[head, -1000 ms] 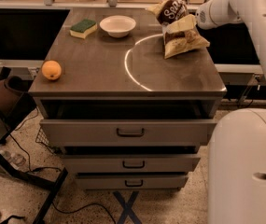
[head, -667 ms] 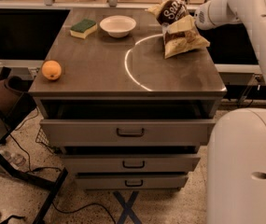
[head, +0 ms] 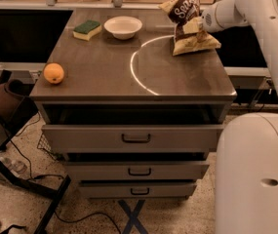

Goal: Move brown chip bag near orange

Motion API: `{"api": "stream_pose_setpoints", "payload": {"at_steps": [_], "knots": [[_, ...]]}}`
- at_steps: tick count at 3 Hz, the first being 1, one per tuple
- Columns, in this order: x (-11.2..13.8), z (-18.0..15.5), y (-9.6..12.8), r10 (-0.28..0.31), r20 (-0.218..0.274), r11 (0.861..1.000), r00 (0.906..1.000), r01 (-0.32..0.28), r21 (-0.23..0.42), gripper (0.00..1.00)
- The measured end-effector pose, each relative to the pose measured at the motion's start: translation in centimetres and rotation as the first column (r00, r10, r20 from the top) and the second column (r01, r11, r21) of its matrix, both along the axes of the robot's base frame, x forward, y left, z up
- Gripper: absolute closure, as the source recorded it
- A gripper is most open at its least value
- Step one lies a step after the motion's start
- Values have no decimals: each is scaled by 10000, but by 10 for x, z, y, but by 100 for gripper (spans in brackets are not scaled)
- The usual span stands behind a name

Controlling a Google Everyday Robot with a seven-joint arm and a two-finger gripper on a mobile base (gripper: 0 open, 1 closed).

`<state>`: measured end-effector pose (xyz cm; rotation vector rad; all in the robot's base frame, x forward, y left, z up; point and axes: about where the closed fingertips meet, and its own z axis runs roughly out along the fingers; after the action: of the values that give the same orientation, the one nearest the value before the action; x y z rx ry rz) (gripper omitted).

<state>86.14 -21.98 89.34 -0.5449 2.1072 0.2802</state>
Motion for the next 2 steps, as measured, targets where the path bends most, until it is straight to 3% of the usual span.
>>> {"api": "stream_pose_setpoints", "payload": {"at_steps": [1,2], "knots": [[1,-3,3,37,-45,10000,10000,-37,5,88],[2,-7,5,69,-86,10000,9999,-69,10,100]]}}
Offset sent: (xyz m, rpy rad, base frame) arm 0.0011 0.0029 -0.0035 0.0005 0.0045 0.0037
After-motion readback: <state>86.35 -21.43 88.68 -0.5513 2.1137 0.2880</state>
